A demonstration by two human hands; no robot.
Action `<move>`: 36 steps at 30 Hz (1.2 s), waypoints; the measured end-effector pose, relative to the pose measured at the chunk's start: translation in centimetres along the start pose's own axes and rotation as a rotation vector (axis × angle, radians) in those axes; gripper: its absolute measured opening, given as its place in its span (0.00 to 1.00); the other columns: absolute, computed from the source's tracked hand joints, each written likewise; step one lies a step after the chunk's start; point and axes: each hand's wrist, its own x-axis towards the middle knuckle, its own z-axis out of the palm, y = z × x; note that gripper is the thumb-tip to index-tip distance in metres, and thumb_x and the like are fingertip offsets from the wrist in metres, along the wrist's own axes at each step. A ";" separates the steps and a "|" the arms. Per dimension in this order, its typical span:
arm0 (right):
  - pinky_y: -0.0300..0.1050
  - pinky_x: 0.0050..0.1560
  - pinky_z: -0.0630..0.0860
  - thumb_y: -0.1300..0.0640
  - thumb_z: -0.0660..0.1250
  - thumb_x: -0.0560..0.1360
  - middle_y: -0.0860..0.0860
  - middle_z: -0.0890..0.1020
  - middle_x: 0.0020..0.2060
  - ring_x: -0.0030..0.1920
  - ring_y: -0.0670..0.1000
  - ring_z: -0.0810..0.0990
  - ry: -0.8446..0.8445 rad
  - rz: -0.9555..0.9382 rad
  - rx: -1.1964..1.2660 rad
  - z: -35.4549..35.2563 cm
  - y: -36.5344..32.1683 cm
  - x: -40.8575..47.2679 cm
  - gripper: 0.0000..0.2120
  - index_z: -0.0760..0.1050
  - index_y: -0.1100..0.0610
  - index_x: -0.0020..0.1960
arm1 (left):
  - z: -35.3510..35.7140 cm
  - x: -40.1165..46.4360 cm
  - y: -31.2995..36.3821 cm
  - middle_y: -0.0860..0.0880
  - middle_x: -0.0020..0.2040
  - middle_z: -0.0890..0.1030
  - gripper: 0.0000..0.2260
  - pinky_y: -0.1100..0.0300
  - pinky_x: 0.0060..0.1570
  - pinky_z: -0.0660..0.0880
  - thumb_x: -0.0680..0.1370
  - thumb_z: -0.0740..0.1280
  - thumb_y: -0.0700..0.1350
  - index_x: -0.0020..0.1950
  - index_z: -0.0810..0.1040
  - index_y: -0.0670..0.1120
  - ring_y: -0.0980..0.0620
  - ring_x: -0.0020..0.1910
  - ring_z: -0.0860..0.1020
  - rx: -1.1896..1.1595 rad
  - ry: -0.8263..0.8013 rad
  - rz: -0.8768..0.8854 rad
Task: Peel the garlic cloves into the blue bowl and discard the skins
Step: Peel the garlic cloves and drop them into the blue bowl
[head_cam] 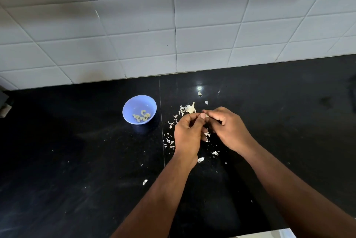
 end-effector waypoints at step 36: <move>0.38 0.35 0.74 0.59 0.68 0.83 0.50 0.86 0.41 0.36 0.45 0.80 0.066 0.375 0.635 1.3 -0.5 0.2 0.07 0.84 0.60 0.55 | -0.8 0.2 0.1 0.50 0.33 0.75 0.11 0.56 0.31 0.70 0.82 0.62 0.37 0.40 0.75 0.44 0.53 0.30 0.72 -0.038 0.018 -0.233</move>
